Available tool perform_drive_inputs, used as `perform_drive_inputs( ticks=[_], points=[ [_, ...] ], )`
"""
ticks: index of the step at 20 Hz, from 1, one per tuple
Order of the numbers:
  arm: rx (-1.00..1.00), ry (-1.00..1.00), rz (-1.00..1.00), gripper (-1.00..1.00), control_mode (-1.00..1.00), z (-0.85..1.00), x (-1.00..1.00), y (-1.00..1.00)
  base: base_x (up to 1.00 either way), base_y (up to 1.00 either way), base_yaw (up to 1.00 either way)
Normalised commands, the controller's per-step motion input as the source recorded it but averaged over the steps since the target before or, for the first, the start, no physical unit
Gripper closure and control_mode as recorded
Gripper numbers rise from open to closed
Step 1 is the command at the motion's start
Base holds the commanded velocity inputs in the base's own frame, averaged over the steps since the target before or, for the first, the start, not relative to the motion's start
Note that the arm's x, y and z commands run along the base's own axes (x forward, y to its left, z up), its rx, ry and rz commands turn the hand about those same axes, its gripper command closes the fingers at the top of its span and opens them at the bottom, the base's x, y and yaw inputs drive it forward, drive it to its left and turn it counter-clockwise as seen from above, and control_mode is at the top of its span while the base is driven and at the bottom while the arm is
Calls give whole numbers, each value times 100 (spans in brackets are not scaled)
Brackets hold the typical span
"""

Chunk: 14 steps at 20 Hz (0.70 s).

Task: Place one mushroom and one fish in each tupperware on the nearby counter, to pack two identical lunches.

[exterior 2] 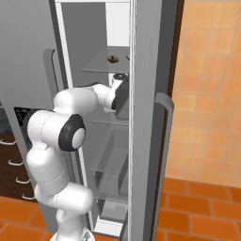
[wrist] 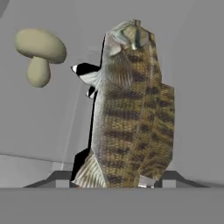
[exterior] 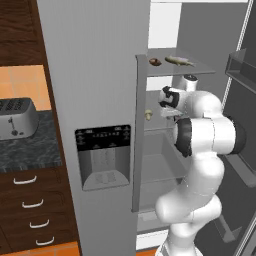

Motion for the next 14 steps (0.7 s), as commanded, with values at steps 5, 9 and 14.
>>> perform_drive_inputs(
  ticks=[5, 9, 14],
  points=[
    [-1, 0, 0, 100, -100, 46, -100, 61, 0, 0, 0],
    [0, 0, 0, 100, -100, 42, -100, 25, 0, 0, 0],
    [0, 3, -3, 100, -100, 70, -100, 1, 0, 0, 0]
  ],
)
